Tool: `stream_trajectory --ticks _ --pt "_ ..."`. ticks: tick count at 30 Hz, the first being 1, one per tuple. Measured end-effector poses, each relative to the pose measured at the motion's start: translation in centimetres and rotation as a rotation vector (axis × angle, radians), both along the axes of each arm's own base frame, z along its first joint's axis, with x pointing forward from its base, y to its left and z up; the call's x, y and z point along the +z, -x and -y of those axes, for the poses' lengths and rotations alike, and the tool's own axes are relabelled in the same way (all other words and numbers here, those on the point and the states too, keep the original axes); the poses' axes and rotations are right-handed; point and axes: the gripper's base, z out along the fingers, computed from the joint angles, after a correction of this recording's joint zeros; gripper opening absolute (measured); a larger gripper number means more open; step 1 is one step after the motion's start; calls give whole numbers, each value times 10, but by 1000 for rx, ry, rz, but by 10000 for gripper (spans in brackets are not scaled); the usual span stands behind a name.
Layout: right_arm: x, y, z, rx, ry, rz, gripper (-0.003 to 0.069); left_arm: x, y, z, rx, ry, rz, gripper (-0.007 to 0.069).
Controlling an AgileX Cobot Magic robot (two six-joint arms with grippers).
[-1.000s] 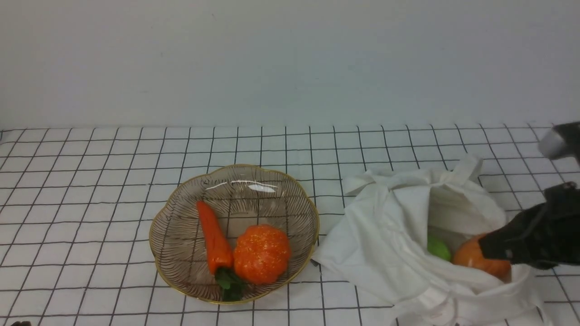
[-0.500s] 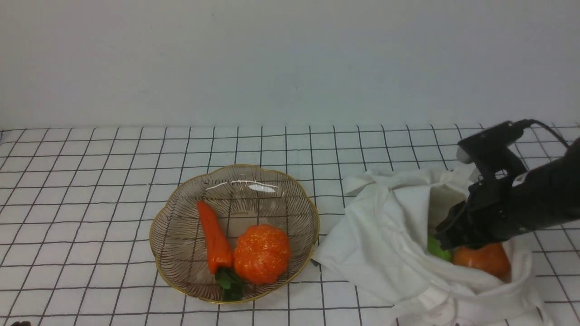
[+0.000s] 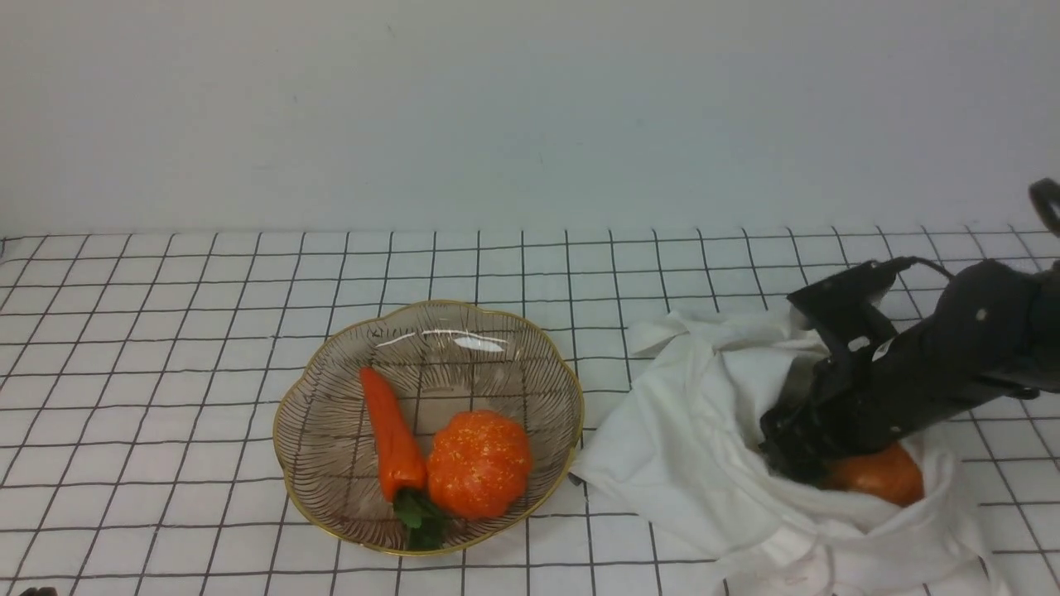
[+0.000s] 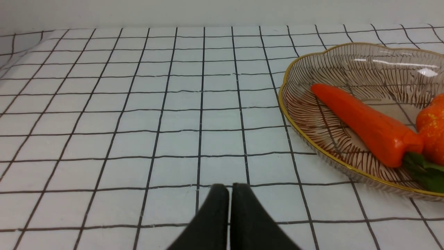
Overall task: Take vegetables from bag on white checkered tablecloth place on plate.
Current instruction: 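Reach into the cloth bag and grasp the green vegetable inside with the right gripper, then take the green vegetable out of the bag and place it on the plate with the right gripper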
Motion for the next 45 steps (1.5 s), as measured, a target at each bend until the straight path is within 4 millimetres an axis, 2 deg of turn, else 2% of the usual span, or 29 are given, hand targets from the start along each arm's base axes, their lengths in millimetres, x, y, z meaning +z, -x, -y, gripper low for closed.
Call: stream_trajectory --ticks 3,5,8,15,23,32,33,39,42,45 --pt "-3 0 0 1 3 -7 427 0 0 0 0 0 0 -8" --pt "-2 1 0 3 1 -15 409 0 0 0 0 0 0 -8" --pt "4 5 -1 8 -7 -39 411 0 0 0 0 0 0 -8" --pt "49 31 1 -18 -52 -104 411 0 0 0 0 0 0 -8" --pt "74 55 19 -107 88 -180 411 0 0 0 0 0 0 -8" --pt "110 80 33 -150 160 -127 411 0 0 0 0 0 0 -8" --pt "123 89 35 -160 147 -86 411 0 0 0 0 0 0 -8" --pt "161 117 38 -186 55 54 411 0 0 0 0 0 0 -8" --pt "168 120 33 -170 -7 62 411 0 0 0 0 0 0 -8" --pt "178 116 18 -100 -110 76 411 0 0 0 0 0 0 -8"
